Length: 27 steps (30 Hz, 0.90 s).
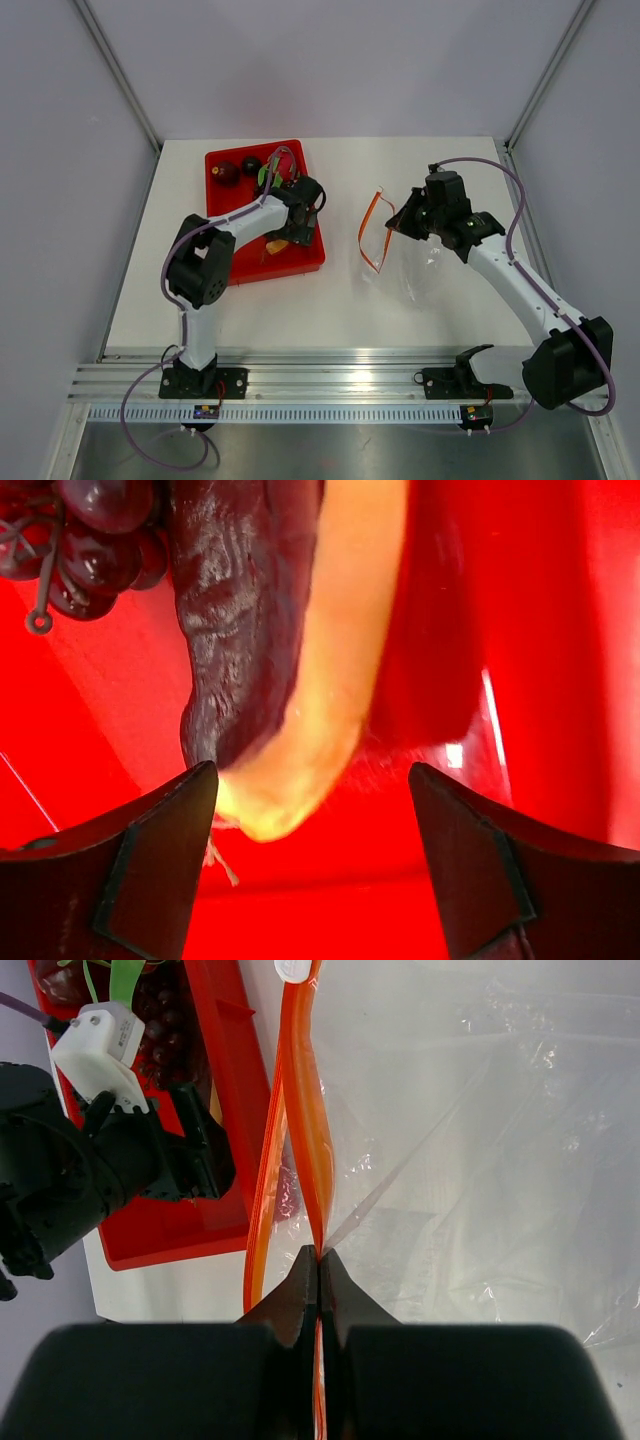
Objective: Place the food in the zip-top bag and seal the zipper
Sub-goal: Pick up the zipper food storage bag at the center of the board, then pick up the fake food from the bin.
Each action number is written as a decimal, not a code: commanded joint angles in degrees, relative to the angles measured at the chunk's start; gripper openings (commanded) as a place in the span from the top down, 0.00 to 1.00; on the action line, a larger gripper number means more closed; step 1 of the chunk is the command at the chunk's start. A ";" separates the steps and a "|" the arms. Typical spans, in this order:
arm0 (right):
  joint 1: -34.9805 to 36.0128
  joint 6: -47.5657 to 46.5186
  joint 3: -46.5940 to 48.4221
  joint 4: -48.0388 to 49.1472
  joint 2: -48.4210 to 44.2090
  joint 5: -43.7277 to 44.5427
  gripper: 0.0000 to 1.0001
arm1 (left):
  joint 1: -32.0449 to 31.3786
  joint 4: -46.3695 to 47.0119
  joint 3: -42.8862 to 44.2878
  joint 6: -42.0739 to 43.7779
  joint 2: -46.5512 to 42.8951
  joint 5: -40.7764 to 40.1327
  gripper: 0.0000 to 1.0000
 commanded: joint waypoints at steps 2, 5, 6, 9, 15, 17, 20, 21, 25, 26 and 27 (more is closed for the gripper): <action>0.32 0.88 0.05 1.18 -1.54 -0.53 1.00 | -0.18 4.18 -1.41 0.29 2.50 -6.76 0.27; 0.32 0.97 0.05 1.27 -1.45 -0.71 1.00 | -0.18 3.92 -1.68 -0.51 4.61 -10.20 0.37; 0.32 0.97 -0.03 1.27 -1.54 -0.71 1.00 | -0.18 4.01 -1.85 -0.60 5.13 -10.83 0.43; 0.41 0.79 0.14 1.09 -1.98 -0.44 1.00 | -0.18 4.19 -2.12 -1.03 5.05 -11.01 0.62; 0.41 0.09 0.67 -0.05 -2.16 -0.09 1.00 | -0.10 2.78 -0.98 -1.30 -2.67 -8.90 1.00; 0.41 -0.26 0.76 -0.23 -2.24 0.00 1.00 | 0.08 3.48 -1.32 -0.25 -7.22 -6.28 1.00; 0.41 -0.53 0.84 -0.58 -2.77 0.43 1.00 | 1.13 3.48 -1.24 -0.24 -11.63 -2.50 1.00; 0.32 -0.61 0.84 -0.67 -3.12 0.52 1.00 | 1.48 3.40 -1.24 -0.33 -12.61 -1.70 1.00; 0.32 -0.61 0.32 -0.93 -4.00 0.96 1.00 | 3.15 3.13 -1.76 -0.33 -16.92 2.52 1.00; 0.32 -0.61 0.14 -0.93 -4.18 1.05 1.00 | 3.42 3.04 -1.94 0.10 -17.79 4.70 1.00; 0.41 -0.53 -0.03 -1.02 -4.61 1.23 1.00 | 3.68 2.52 -1.94 0.02 -19.28 5.51 1.00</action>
